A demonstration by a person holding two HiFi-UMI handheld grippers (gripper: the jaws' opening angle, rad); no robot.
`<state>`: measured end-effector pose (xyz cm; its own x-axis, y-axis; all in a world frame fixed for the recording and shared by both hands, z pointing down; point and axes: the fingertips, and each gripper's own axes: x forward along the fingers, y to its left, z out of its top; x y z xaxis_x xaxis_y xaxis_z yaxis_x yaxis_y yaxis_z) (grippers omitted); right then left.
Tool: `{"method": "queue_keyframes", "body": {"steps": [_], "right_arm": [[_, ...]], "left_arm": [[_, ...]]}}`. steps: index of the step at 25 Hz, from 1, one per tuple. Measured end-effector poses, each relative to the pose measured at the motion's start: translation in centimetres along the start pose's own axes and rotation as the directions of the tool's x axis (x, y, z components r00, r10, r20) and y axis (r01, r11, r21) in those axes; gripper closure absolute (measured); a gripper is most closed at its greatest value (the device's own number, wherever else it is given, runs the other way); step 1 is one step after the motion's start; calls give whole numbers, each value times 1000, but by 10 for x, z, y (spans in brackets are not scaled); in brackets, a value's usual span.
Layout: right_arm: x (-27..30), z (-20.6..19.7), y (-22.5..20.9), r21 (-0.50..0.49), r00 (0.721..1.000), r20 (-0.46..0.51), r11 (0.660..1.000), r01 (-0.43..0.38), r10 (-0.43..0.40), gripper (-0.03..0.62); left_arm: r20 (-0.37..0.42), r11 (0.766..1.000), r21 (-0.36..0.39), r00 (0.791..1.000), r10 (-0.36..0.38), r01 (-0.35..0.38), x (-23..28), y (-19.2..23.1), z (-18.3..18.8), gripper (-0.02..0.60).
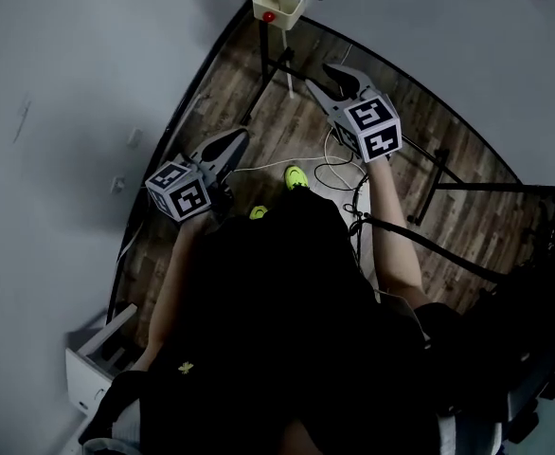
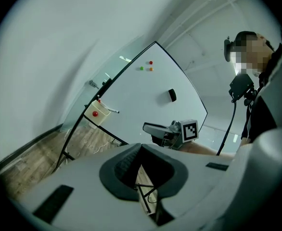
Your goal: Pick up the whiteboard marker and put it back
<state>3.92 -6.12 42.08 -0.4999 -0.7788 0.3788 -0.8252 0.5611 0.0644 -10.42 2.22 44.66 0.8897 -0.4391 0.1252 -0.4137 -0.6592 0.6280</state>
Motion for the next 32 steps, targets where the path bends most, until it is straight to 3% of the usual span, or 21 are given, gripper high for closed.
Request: {"method": "queue_keyframes", "body": {"steps": [9,15,18,32], "right_arm": [[-26,10,46,-1,996,24,996,86,-86,446],[-40,-8,81,9,995,-21,995,100,-100,466],[-50,-15,90,0,991,-48,992,123,-123,582],[-57,-26,132,55,999,-50,998,14,-11,585]], "left_arm": [[-47,995,37,995,-91,93,-33,-15,-11,563],[-67,989,16,987,-143,144,-43,-16,-24,563],[-73,987,-6,984,-163,163,-45,-17,-31,563],[-76,980,-42,978,-196,193,-38,-21,-37,563]]}}
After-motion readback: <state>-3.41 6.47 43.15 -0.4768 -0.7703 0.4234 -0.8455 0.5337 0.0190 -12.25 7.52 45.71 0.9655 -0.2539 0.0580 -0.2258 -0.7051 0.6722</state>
